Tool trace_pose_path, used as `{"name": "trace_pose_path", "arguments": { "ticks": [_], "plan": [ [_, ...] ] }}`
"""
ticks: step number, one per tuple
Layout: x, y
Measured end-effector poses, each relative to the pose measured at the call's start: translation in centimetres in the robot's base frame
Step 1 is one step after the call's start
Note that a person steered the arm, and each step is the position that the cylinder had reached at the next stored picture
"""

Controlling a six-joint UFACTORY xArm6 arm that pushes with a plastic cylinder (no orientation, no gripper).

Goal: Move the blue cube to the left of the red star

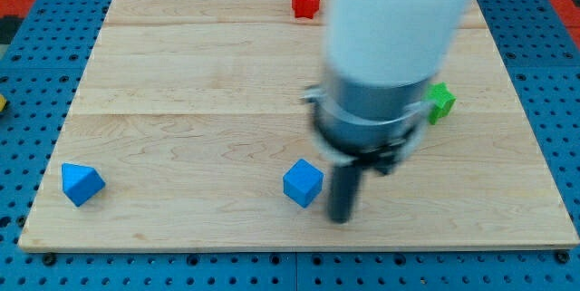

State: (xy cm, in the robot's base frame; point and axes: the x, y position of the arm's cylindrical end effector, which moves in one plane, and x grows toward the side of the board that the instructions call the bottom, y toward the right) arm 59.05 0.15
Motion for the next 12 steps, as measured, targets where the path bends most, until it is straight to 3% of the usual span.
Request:
{"name": "trace_pose_path", "arguments": {
  "ticks": [1, 3, 4, 5, 7, 9, 12],
  "plan": [
    [-2.9, -5.7],
    [-0.2, 1.0],
    [-3.8, 5.5],
    [-9.1, 0.2],
    [-9.5, -7.3],
    [-18.6, -12.1],
    [-31.1, -8.8]
  ]
}}
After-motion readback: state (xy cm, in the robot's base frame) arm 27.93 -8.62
